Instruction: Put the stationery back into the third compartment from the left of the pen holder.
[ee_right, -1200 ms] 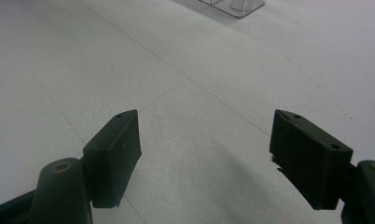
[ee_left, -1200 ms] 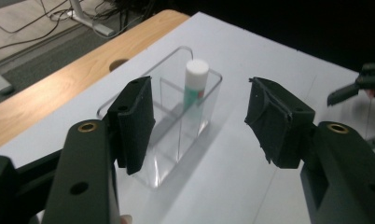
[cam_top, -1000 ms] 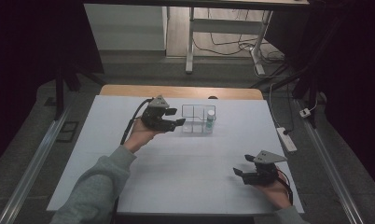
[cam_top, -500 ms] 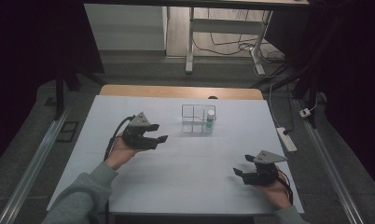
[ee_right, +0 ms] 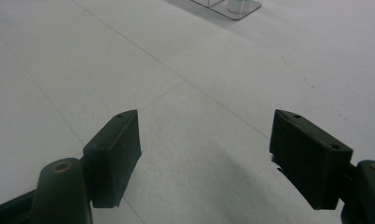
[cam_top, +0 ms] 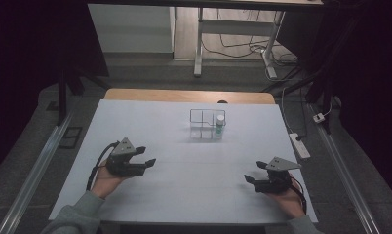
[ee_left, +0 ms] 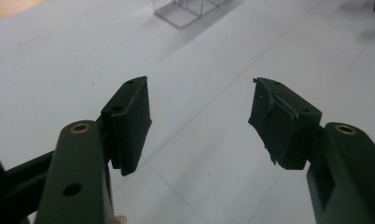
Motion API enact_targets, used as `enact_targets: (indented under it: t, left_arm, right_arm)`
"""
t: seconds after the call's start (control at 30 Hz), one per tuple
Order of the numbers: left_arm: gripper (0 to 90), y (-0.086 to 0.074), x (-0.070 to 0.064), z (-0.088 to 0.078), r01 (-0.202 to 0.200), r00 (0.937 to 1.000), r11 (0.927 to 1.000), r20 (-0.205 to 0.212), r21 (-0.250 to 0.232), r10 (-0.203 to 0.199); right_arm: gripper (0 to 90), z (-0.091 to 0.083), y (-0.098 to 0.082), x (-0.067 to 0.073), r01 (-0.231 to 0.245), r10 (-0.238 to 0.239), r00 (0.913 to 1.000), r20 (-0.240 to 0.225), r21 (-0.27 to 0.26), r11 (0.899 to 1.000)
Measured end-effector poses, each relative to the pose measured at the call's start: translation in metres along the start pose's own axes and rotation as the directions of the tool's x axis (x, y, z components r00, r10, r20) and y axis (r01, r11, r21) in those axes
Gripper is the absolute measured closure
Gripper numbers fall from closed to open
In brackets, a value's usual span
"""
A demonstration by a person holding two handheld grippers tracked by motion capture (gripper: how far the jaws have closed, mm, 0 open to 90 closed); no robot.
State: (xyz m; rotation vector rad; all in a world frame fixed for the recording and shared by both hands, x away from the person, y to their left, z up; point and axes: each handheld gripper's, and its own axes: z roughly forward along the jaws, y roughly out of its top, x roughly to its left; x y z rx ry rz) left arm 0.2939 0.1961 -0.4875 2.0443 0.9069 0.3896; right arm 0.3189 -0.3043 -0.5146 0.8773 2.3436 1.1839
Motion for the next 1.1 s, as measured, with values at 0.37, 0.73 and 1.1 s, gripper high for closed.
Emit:
enact_targets:
  t: [0.37,0.73,1.1]
  left_arm:
    - [34.8,-0.031,-0.001,-0.013,0.034,0.9990,0.9992,-0.028,0.022,-0.034]
    - [33.6,-0.039,0.003,-0.013,0.060,0.9978,0.9977,-0.029,0.033,-0.059]
    - [32.5,-0.039,0.002,-0.010,0.054,0.9982,0.9976,-0.028,0.044,-0.053]
  right_arm:
    - [23.9,-0.001,0.000,-0.001,0.002,-0.002,1.0000,0.001,-0.009,1.000]
    - [24.0,-0.003,0.001,0.000,0.013,-0.012,0.9997,0.020,-0.011,1.000]
    - [24.1,-0.004,0.001,0.000,0.023,-0.023,0.9997,0.005,-0.013,1.000]
